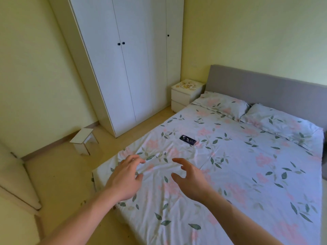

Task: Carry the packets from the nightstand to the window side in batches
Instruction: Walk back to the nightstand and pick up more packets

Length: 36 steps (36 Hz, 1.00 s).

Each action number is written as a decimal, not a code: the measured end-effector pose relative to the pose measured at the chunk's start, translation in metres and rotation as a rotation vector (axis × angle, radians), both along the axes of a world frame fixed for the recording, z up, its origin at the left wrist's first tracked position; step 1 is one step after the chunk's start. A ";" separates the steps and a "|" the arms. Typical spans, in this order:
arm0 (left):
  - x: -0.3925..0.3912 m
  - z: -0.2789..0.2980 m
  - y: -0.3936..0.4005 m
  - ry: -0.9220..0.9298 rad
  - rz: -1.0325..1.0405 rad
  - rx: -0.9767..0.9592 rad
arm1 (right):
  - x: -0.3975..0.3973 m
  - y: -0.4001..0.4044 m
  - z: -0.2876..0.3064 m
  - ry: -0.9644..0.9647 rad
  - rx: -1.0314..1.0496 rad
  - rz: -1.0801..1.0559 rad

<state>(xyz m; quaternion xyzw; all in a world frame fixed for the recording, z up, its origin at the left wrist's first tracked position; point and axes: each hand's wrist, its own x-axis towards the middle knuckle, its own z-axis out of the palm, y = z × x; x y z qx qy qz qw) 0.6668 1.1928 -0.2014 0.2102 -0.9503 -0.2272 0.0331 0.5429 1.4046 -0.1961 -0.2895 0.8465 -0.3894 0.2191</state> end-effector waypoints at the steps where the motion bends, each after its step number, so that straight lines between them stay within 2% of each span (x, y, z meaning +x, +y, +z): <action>1: 0.000 0.003 -0.013 0.004 -0.004 0.003 | 0.001 -0.011 0.002 -0.002 -0.002 -0.004; 15: -0.047 0.017 -0.188 0.012 -0.053 -0.014 | -0.053 -0.185 -0.001 0.027 -0.006 -0.058; 21: -0.063 0.024 -0.285 -0.062 0.020 -0.004 | -0.090 -0.305 -0.008 -0.009 -0.012 0.019; 30: -0.060 0.040 -0.453 -0.032 0.166 -0.062 | -0.107 -0.498 0.004 -0.030 -0.031 0.202; 36: -0.071 0.032 -0.560 -0.027 0.191 -0.045 | -0.125 -0.601 -0.005 -0.013 -0.029 0.188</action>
